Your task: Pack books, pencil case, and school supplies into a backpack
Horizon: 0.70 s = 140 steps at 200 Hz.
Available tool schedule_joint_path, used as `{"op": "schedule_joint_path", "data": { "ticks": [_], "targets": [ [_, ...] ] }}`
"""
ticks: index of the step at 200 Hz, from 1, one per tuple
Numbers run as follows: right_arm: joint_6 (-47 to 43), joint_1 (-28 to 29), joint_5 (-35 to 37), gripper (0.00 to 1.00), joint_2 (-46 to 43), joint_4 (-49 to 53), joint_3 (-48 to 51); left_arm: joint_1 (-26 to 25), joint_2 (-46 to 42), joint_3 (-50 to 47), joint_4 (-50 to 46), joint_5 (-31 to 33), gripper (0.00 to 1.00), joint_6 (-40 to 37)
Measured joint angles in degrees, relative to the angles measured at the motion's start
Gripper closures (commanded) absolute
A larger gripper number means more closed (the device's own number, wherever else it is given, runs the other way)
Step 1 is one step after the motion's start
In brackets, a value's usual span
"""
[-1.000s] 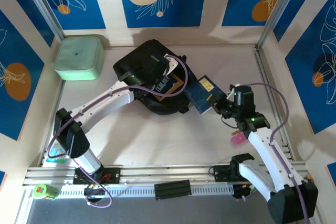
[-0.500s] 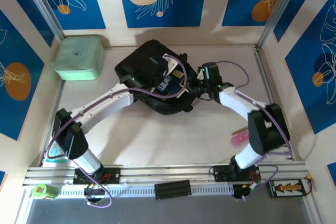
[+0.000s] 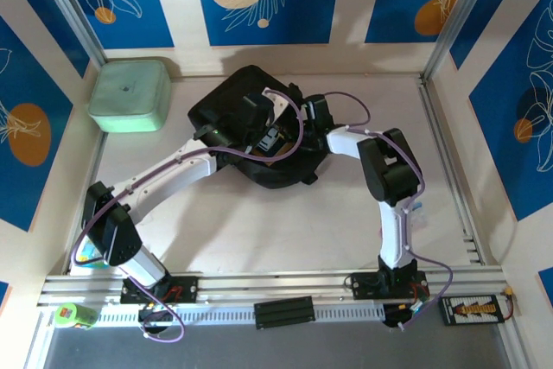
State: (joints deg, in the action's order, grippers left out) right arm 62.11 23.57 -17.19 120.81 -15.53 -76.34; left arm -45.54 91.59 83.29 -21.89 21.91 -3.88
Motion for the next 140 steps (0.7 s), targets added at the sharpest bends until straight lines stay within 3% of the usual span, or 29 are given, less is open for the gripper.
{"op": "schedule_joint_path", "data": {
  "ticks": [42,97,125,140],
  "targets": [
    [2.49,-0.2,0.66,0.46,-0.83,-4.33,5.22,0.0,0.0,0.0,-0.52,-0.09,1.0,1.44],
    [4.5,-3.89,2.14,0.43,-15.78,-4.26,19.39,0.15,0.46,0.13,-1.68,-1.99,0.99,2.16],
    [5.07,-7.65,3.41,0.44,-25.14,-2.1,26.16,0.17,1.64,0.98,-2.34,-5.81,0.94,3.28],
    [4.42,-9.62,5.49,0.41,-31.08,1.9,28.72,0.17,2.89,2.08,-2.8,-9.14,0.83,4.5]
  ]
}}
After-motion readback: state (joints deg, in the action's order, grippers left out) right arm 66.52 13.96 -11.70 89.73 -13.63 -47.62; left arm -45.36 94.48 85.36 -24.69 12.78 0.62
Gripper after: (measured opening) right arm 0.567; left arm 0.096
